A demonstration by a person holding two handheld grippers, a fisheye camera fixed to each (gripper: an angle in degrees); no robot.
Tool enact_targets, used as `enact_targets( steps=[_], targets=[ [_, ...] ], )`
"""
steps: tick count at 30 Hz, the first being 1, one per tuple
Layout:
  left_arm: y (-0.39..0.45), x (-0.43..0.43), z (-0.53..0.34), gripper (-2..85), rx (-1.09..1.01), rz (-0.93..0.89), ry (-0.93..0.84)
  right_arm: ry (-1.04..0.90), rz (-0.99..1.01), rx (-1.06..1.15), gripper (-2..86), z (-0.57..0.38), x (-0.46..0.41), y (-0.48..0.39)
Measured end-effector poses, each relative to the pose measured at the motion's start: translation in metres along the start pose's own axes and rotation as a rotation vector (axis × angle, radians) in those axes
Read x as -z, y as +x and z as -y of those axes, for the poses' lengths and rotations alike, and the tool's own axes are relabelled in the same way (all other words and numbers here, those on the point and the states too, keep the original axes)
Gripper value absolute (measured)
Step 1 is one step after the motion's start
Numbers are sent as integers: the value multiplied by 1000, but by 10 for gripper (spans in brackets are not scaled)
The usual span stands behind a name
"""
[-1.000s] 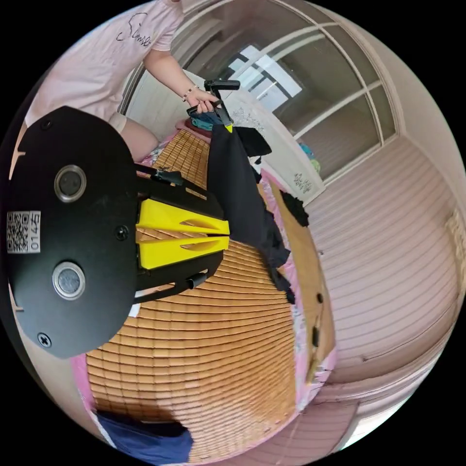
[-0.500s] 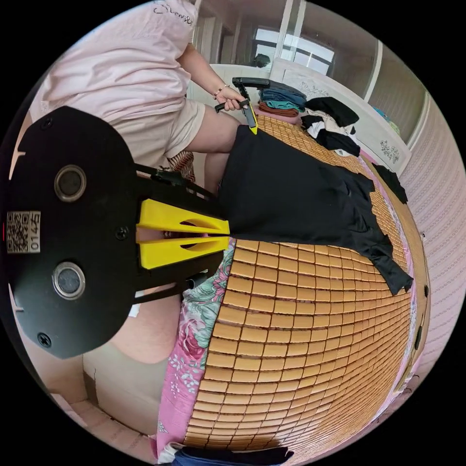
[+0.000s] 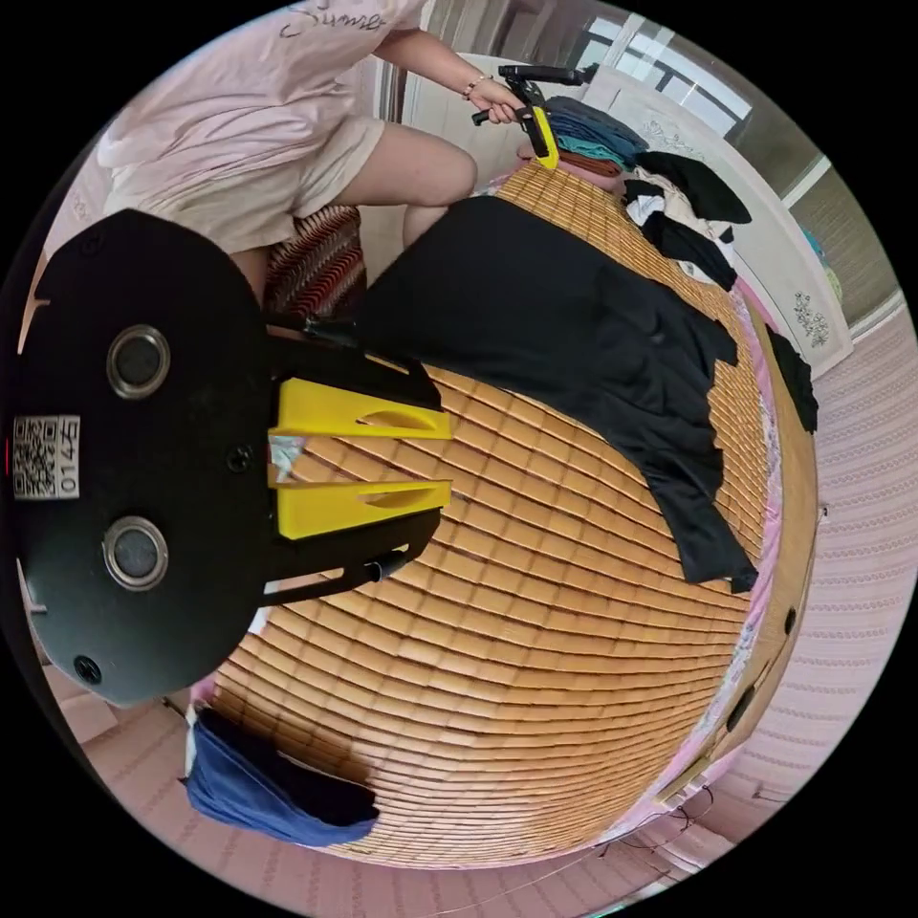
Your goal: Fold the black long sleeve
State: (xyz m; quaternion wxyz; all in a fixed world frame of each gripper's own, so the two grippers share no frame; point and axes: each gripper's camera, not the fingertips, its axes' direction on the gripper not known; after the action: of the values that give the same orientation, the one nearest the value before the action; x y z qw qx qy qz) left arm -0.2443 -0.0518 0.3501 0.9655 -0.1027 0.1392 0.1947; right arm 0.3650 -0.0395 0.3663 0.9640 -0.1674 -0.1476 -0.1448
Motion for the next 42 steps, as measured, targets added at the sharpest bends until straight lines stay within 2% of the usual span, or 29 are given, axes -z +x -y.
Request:
enact_targets(
  steps=[3, 7, 11, 14, 17, 20, 24, 28, 30, 35, 38, 42],
  targets=[
    [14, -46, 95, -8, -66, -91, 76, 89, -30, -56, 68, 100, -16, 24],
    [46, -125, 215, -8, -124, -136, 88, 79, -54, -168, 75, 207, -62, 49],
    [80, -197, 289, -7, -138, -137, 44, 66, -135, -215, 87, 248, -95, 59],
    [103, -239, 312, -7, -156, -128, -9, 28, -132, -179, 83, 257, -119, 54],
    [118, -267, 315, -8, -185, -102, -47, 77, -197, -132, 26, 240, -114, 46],
    [123, -273, 315, -8, -194, -93, -38, 192, -107, -116, -1, 189, -80, 53],
    [126, -280, 316, -7, -198, -119, -37, 399, -60, -158, -1, 43, 4, 46],
    [134, -283, 317, -7, -216, -85, -37, 282, -101, -302, 17, -95, 28, 34],
    [136, -280, 320, -7, -211, -54, -32, 238, -123, -337, 29, -127, 30, 37],
    [156, -262, 337, -8, -221, -93, 6, 280, -170, -455, 65, -131, 42, 77],
    [187, -275, 349, -8, -257, -127, -30, 307, -108, -559, 90, -114, 30, 117],
    [221, -300, 360, -6, -272, -102, -67, 200, -125, -570, 88, -73, -7, 133]
  ],
)
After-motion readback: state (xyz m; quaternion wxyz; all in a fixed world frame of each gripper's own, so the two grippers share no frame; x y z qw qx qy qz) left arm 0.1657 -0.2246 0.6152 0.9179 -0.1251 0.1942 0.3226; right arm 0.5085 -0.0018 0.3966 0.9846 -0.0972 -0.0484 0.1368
